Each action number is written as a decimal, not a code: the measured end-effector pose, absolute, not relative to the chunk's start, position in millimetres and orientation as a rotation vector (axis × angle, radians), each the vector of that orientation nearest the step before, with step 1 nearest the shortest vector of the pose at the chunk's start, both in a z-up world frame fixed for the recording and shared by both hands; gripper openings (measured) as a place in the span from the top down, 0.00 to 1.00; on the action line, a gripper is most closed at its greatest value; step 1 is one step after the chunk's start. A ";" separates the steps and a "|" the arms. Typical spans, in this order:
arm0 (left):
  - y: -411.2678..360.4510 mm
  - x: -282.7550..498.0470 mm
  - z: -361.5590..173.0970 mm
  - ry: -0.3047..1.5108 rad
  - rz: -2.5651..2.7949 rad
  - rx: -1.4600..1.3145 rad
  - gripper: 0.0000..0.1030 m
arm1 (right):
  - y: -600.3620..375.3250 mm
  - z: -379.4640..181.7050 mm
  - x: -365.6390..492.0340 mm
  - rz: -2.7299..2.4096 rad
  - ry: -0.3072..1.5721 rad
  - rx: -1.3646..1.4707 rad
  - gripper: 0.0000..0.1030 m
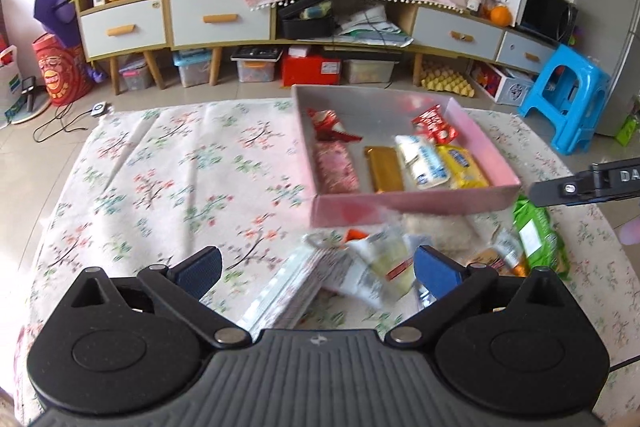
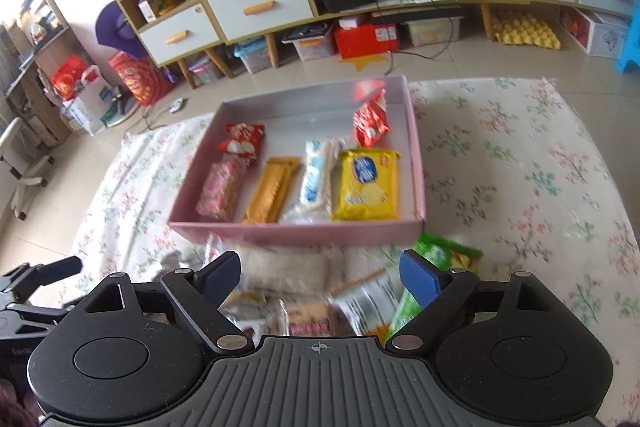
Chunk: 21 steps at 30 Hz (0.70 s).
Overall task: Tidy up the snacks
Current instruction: 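Lift both open tools out of the box toward the remaining snacks, then grasp the silver bar packet with the left tool while the right tool grasps the green chip bag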
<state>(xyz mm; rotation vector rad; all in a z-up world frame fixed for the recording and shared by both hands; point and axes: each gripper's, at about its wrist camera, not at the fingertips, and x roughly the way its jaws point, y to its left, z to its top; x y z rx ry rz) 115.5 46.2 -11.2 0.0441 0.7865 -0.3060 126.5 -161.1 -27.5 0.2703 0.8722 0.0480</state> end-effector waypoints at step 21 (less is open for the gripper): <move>75.9 125.5 -54.4 0.869 -0.397 0.097 0.15 | -202.3 -74.2 105.9 -0.064 0.948 0.336 0.14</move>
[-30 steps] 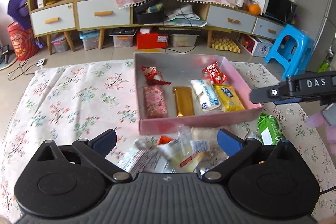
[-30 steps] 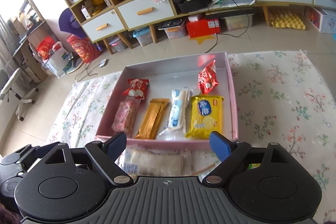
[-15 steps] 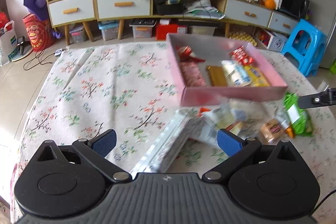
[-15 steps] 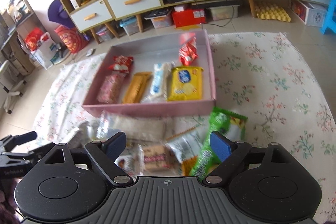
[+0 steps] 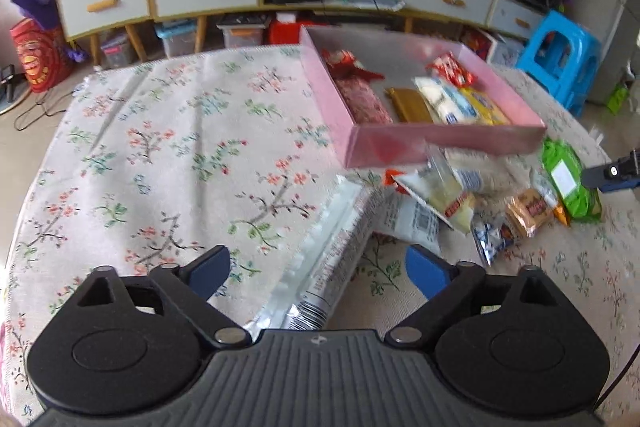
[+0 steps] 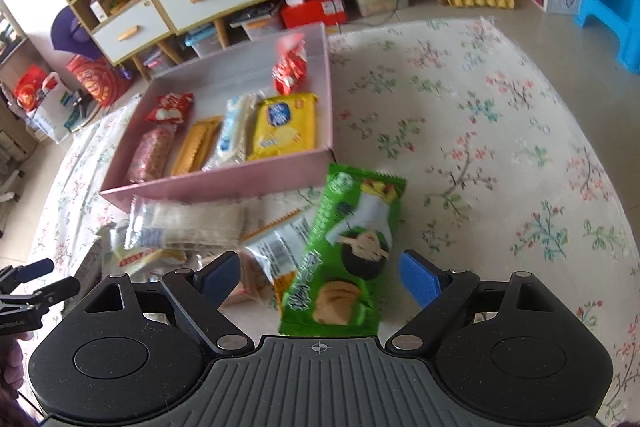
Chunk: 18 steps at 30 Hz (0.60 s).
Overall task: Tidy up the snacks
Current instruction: 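Grasp the silver bar packet with the left tool while the right tool grasps the green chip bag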
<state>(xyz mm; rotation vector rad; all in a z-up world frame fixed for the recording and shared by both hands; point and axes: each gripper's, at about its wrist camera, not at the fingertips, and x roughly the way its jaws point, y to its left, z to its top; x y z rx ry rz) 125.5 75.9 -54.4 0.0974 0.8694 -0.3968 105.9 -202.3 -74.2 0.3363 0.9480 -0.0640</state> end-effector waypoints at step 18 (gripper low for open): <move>70.9 123.2 -63.4 0.948 -0.377 0.122 0.52 | -207.2 -92.1 110.8 -0.110 1.003 0.388 0.29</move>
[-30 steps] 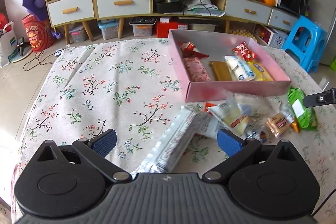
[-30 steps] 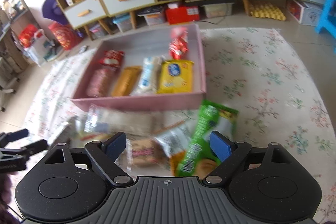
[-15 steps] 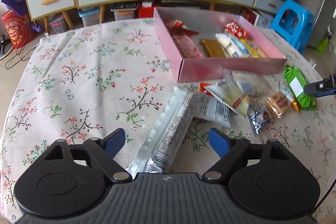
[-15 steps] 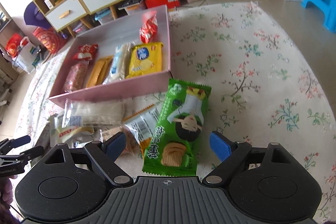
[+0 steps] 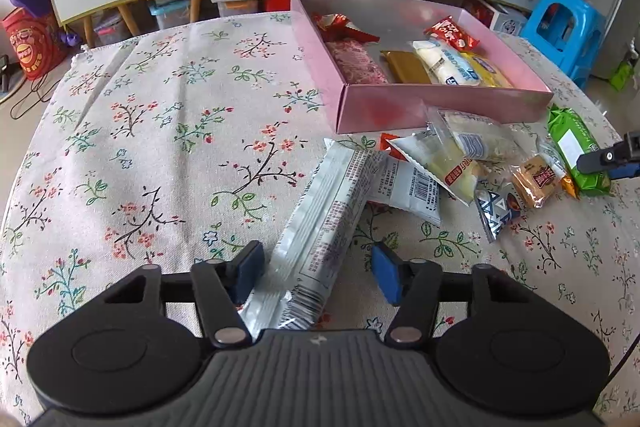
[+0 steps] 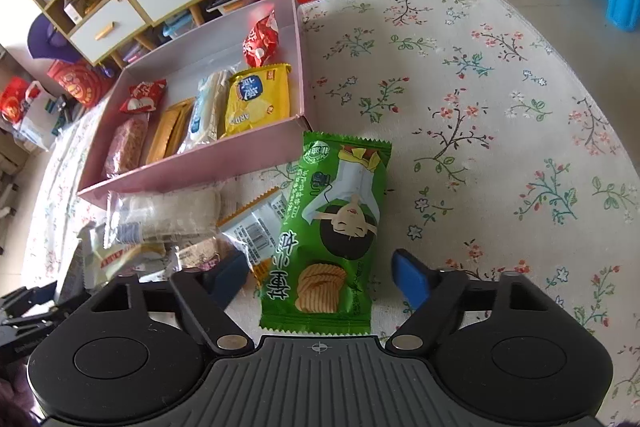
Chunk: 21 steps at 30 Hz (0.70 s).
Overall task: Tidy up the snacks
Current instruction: 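Grasp the silver bar packet with the left tool while the right tool grasps the green chip bag, then carry both packets into the pink box and open both tools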
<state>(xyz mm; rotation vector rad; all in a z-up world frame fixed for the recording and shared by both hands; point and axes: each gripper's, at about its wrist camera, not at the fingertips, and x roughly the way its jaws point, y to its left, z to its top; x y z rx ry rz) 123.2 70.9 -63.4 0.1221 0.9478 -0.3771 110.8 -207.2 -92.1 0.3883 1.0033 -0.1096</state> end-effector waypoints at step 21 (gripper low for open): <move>82.4 121.0 -49.3 1.032 -0.271 -0.046 0.73 | -219.9 -76.4 99.2 -0.107 0.997 0.455 0.53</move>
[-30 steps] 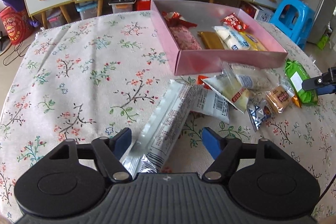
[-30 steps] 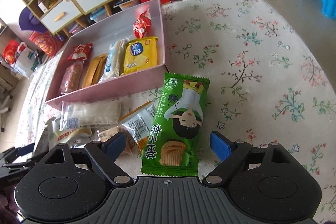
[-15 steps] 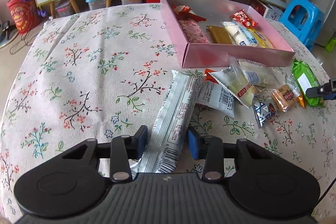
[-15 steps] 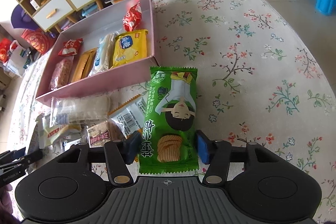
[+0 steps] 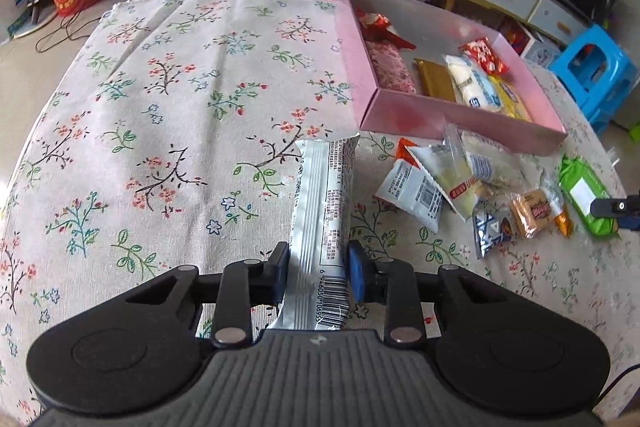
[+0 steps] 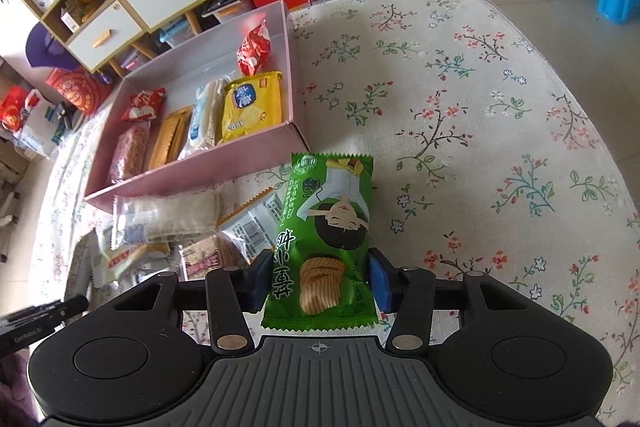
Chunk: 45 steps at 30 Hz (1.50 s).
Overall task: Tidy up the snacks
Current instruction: 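Carry both packets into the pink box and open both tools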
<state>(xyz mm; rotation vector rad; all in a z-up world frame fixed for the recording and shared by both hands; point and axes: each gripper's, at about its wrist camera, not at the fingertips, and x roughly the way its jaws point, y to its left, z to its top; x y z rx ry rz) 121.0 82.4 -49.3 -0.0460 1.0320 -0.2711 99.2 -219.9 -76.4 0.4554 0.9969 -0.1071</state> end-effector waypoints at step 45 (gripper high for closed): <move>-5.0 216.0 -26.0 0.913 -0.441 -0.143 0.74 | -191.4 -25.5 228.7 0.069 0.875 0.550 0.54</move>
